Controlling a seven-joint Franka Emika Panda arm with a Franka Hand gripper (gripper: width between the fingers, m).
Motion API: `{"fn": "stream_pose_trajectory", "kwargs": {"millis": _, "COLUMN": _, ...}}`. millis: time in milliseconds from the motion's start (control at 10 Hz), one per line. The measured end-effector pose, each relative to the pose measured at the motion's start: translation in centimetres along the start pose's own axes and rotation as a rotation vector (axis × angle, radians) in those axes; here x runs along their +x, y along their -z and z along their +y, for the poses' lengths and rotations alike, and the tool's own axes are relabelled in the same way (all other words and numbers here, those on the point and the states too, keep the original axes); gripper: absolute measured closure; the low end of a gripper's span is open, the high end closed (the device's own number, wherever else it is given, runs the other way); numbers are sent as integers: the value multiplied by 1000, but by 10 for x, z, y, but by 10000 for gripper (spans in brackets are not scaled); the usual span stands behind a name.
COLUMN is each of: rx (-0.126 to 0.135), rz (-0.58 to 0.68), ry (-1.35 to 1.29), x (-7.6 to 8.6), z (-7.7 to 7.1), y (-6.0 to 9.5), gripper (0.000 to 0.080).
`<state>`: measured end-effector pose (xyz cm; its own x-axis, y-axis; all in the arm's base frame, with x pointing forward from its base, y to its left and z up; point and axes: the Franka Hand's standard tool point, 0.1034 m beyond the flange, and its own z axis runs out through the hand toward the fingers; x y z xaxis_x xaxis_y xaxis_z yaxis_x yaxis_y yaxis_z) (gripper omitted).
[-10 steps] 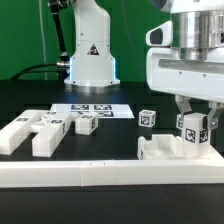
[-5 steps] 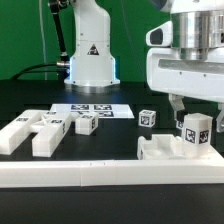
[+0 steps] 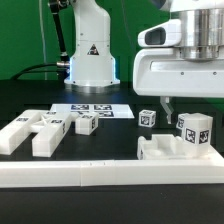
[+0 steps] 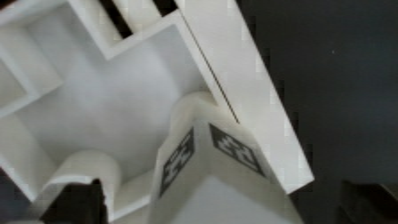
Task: Assemble chair
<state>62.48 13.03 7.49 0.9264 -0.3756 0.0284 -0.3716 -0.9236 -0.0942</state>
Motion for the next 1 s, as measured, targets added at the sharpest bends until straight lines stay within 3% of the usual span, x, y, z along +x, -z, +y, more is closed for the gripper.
{"fn": "stream_pose_trajectory", "kwargs": {"millis": 500, "rx": -4, "rz": 0, "ry": 395, "x": 1, "z": 2, "y": -1, "gripper": 150}}
{"fn": "stream_pose_trajectory", "kwargs": {"millis": 700, "rx": -34, "rz": 6, "ry": 615, "x": 3, "z": 4, "y": 0, "gripper": 150}}
{"fn": "stream_pose_trajectory", "kwargs": {"millis": 1000, "rx": -50, "rz": 9, "ry": 764, "x": 5, "z": 7, "y": 0, "gripper": 150}}
